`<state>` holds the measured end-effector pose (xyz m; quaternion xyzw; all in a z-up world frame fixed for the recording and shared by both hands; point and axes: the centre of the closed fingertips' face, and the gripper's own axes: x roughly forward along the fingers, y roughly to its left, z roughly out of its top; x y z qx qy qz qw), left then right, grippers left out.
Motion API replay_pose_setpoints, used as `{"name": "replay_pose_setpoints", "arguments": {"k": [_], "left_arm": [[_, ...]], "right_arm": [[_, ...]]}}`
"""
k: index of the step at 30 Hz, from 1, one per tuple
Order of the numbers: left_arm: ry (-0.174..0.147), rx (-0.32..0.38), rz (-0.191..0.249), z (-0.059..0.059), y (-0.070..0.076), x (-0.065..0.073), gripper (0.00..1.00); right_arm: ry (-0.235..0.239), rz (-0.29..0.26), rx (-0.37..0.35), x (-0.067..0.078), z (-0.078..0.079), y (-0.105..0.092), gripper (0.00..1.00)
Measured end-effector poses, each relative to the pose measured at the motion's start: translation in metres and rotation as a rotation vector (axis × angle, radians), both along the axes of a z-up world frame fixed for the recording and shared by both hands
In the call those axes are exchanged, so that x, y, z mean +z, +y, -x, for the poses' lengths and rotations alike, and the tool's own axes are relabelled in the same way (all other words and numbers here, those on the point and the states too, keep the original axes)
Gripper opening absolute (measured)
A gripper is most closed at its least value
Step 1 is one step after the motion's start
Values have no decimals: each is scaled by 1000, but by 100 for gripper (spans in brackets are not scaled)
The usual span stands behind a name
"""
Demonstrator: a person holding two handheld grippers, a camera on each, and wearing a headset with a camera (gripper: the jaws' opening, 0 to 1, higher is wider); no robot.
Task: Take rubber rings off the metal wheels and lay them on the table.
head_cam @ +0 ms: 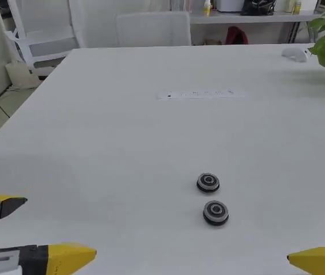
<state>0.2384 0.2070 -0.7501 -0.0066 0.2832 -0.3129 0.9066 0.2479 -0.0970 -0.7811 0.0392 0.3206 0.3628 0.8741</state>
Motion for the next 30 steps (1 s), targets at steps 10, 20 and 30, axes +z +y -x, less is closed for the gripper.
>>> {"name": "replay_pose_setpoints", "arguments": {"k": [10,20,30], "left_arm": [[-77,81,64,-15,1,38,100],[-100,11,-63,-16,-36,48,100],[-155,-149,-51,-23,-97,58,100]], "right_arm": [[30,-37,72,6,-1,-4,99],[-31,-63,182,19,-12,7,92],[-78,-115,231,25,-35,18,82]]}}
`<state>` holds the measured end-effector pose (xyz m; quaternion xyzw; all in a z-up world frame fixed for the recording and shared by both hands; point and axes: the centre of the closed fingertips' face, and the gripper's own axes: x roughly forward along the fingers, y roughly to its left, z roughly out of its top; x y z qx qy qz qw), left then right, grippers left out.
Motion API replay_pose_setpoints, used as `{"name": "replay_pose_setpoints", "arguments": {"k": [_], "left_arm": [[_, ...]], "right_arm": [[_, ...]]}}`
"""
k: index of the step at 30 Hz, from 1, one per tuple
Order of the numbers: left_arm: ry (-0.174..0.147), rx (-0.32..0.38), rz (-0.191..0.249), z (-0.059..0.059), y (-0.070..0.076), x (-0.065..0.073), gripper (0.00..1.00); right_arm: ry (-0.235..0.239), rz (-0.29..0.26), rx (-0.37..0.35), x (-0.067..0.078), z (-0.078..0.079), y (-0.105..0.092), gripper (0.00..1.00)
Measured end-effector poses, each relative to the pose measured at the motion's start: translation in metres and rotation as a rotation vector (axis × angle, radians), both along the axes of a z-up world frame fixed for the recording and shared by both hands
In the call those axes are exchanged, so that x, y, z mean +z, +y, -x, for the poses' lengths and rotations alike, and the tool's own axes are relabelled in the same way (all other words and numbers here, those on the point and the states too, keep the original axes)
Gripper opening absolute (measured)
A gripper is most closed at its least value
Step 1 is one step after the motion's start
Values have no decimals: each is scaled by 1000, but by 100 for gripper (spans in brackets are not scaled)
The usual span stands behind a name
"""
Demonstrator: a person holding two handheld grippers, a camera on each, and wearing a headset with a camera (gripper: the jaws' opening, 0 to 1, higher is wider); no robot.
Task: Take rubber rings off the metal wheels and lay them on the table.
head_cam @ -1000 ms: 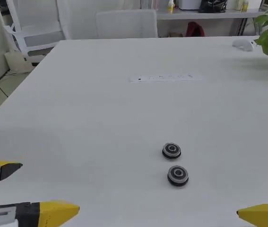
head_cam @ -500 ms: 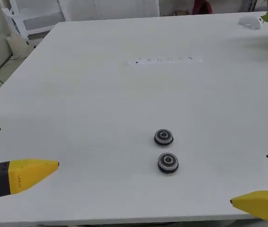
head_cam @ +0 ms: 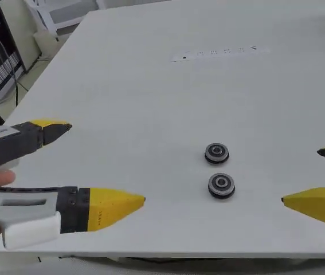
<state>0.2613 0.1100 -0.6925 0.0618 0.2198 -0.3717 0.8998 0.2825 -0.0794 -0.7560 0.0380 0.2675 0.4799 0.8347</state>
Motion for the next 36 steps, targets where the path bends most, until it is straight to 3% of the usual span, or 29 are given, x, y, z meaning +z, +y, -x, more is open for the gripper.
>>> {"name": "replay_pose_setpoints", "arguments": {"k": [5,7,9,22,25,28,36], "left_arm": [[-16,-49,14,-8,-23,0,100],[-55,-67,25,-14,-32,6,97],[-71,-98,22,-16,-40,7,91],[-107,-243,-21,-39,-79,-1,79],[-48,-287,0,-41,-89,-10,71],[-54,-321,-15,-45,-99,-16,70],[21,-391,-25,-49,-116,-44,64]], "right_arm": [[-19,2,47,-5,-3,8,75],[-28,-5,59,-6,-5,10,73],[-26,-16,74,-7,-7,14,72],[-42,-54,139,-17,-23,21,49],[-45,-35,151,-26,-26,22,45],[-34,-23,162,-36,-30,24,44],[-26,5,209,-53,-31,36,34]]}}
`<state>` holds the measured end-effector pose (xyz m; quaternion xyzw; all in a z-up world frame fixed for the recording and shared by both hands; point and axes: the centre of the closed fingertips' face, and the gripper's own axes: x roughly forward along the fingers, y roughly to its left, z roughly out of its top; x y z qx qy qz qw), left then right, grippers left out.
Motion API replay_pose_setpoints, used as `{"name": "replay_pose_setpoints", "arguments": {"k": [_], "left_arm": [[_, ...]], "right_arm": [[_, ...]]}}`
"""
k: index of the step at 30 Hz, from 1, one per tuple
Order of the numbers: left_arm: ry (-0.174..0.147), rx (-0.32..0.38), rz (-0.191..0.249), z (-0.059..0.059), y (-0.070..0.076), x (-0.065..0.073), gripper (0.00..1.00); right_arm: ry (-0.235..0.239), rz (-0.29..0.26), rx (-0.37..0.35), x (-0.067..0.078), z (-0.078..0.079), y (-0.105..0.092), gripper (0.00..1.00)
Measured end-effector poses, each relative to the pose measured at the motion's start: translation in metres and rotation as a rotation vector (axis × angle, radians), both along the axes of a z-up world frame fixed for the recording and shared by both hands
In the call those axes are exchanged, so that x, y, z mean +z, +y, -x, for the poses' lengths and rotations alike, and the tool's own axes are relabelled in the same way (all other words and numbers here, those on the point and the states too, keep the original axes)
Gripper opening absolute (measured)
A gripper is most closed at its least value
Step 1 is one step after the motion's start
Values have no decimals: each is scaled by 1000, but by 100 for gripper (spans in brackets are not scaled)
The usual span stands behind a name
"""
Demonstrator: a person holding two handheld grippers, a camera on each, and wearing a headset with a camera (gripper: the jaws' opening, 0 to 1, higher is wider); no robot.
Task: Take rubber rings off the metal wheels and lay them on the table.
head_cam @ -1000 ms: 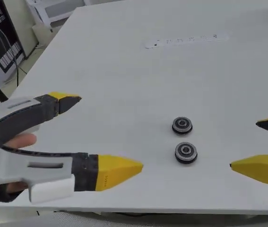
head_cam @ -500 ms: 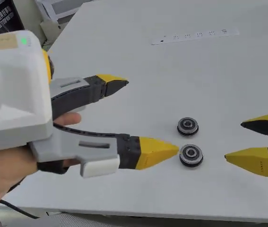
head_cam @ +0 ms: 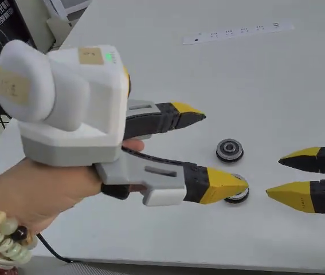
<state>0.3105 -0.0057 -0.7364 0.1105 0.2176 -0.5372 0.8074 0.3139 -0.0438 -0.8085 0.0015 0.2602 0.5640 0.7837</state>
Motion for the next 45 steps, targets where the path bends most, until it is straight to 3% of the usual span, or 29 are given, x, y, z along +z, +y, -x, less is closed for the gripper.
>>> {"name": "replay_pose_setpoints", "arguments": {"k": [9,11,13,16,21,25,35,39,43,45], "left_arm": [[53,-40,-70,-5,-5,-35,57],[47,-47,-84,-7,-6,-43,56],[50,-52,-88,-10,-7,-48,54],[105,-35,-66,-14,-10,-57,51],[117,-34,-99,-19,-10,-74,45],[128,-37,-111,-21,-12,-85,44],[103,-48,-148,-19,-13,-104,28],[121,-46,-171,-17,-10,-113,26],[102,-37,-172,-18,-9,-112,23],[78,-35,-180,-19,-8,-112,20]], "right_arm": [[10,57,66,-21,1,12,28],[12,60,70,-23,0,13,27],[11,58,71,-25,-3,15,25],[13,63,78,-29,-5,19,24],[1,115,112,-41,-4,20,20],[9,122,125,-45,-4,22,20],[-10,144,178,-52,-3,27,20],[-15,138,179,-52,-5,28,19],[-34,145,193,-54,-4,28,18],[-39,147,198,-54,-4,28,17]]}}
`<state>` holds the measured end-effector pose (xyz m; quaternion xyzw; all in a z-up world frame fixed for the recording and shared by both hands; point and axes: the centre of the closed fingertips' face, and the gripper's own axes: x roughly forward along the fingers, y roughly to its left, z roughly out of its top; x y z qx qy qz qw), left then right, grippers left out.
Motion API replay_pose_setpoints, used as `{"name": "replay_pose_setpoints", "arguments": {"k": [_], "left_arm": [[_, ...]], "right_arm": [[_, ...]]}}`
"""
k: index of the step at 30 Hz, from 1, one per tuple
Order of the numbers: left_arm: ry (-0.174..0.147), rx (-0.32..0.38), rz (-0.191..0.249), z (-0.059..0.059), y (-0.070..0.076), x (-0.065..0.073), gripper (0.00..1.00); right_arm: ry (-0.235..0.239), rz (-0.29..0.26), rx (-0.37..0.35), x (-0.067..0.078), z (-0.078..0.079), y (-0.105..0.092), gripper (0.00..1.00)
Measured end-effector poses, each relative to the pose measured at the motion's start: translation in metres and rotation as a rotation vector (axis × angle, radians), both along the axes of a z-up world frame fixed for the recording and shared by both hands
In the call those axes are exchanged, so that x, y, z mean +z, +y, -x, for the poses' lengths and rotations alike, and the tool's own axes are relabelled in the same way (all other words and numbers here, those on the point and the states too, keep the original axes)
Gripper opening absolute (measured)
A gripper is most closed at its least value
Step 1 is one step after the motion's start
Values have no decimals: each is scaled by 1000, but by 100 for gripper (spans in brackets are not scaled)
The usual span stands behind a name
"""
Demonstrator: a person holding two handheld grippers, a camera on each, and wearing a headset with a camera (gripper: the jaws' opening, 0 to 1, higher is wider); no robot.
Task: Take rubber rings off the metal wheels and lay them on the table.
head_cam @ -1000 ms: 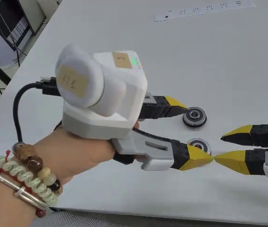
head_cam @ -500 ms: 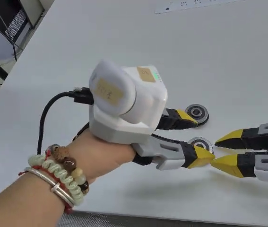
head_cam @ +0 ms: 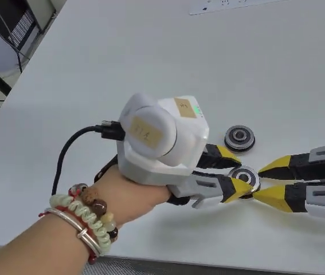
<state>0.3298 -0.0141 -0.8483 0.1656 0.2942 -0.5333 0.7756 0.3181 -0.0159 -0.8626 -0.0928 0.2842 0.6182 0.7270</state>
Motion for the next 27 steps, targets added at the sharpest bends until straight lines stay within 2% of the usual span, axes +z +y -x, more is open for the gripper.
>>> {"name": "replay_pose_setpoints", "arguments": {"k": [4,9,11,13,19,21,22,27], "left_arm": [[-42,-13,-8,2,0,0,20],[-53,-16,-7,2,-1,1,19],[-49,-58,0,8,-5,0,15],[-60,-31,-5,5,-3,0,15],[-56,-20,14,4,-2,-1,15],[-55,-16,24,4,-2,-1,15],[-55,-15,26,4,-2,-1,15],[-55,-11,32,3,-2,-1,15]], "right_arm": [[-7,6,7,-1,0,0,17],[-17,8,14,-1,1,1,15],[-26,16,18,-2,1,0,15],[-33,20,20,-2,1,0,14],[-57,32,22,-2,1,0,13],[-79,49,25,-3,0,-1,11],[-109,61,42,-4,0,-3,9],[-112,74,45,-4,1,-3,6]]}}
